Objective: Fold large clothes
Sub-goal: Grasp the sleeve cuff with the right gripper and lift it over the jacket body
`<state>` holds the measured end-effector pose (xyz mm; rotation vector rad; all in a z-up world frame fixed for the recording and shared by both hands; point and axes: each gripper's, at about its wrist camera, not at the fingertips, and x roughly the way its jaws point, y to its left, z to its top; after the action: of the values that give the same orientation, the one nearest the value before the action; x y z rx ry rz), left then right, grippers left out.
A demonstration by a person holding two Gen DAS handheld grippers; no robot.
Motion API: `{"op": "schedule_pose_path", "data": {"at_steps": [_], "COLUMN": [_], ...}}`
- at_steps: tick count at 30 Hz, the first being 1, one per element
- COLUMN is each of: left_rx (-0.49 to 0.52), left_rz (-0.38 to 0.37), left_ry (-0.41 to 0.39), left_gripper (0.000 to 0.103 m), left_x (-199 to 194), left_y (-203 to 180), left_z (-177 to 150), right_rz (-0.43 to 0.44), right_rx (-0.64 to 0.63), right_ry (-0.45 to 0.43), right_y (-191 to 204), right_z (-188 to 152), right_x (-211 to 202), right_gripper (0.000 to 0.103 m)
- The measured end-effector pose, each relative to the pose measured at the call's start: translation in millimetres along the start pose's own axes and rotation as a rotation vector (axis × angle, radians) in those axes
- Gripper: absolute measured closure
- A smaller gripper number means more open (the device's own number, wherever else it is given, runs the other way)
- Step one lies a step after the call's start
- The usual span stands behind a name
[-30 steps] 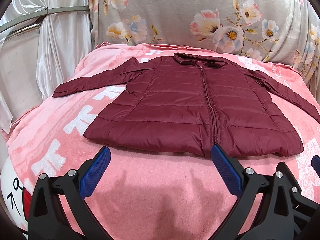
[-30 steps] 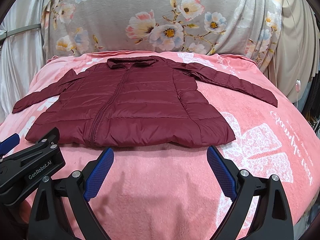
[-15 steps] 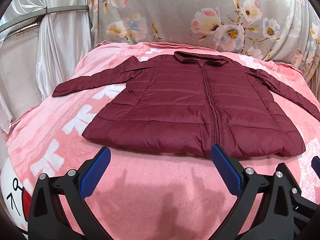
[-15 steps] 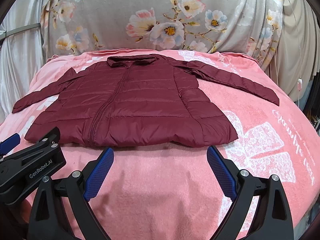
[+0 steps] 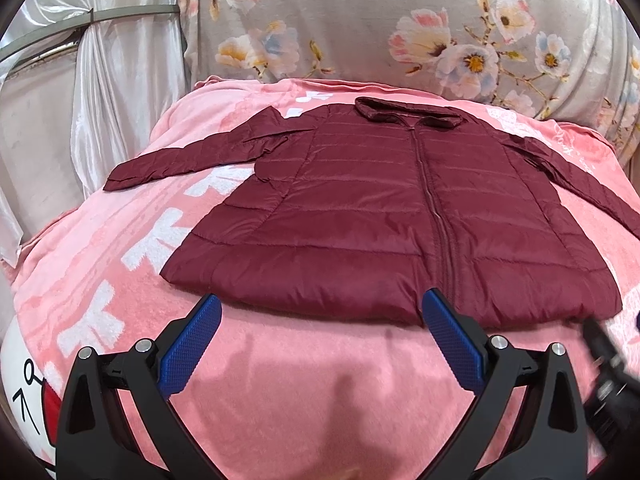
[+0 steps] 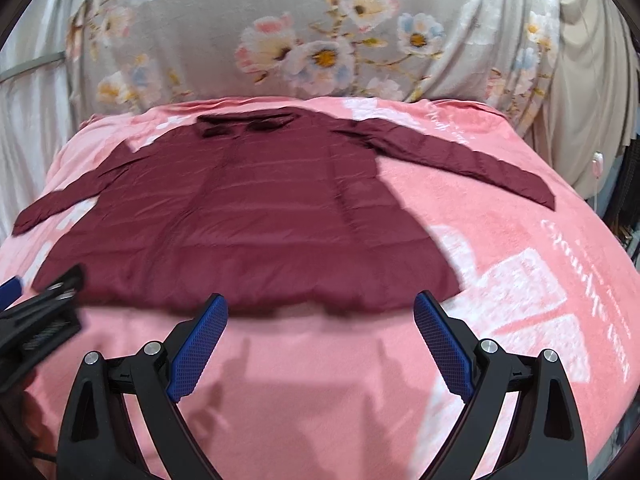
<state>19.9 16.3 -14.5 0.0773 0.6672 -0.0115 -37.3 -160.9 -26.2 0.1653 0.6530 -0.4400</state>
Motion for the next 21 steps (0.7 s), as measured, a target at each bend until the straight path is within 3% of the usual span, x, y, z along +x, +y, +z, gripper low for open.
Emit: {"op": "schedule_pose_path", "data": {"at_steps": [7, 11, 16, 21], "left_rx": [-0.061, -0.077, -0.104, -0.099], "left_rz": [0.020, 0.074, 0.107, 0.094], "left_ry": [-0.016, -0.031, -0.041, -0.027], "left_gripper": [0.005, 0.005, 0.005, 0.005], "left_x": [20, 36, 54, 72], "left_y": [26, 35, 41, 34], "left_z": [23, 35, 49, 61], "right_rz": [-0.039, -0.071, -0.105, -0.125], "right_rx": [0.267, 0.404, 0.630, 0.781], "right_ry": [-0.018, -0.026, 0.008, 0.027], "right_y": [-126, -200, -285, -332], "right_z": [60, 86, 98, 101], "right_x": [41, 78, 130, 170], "right_gripper": [0.011, 0.011, 0.011, 0.011]}}
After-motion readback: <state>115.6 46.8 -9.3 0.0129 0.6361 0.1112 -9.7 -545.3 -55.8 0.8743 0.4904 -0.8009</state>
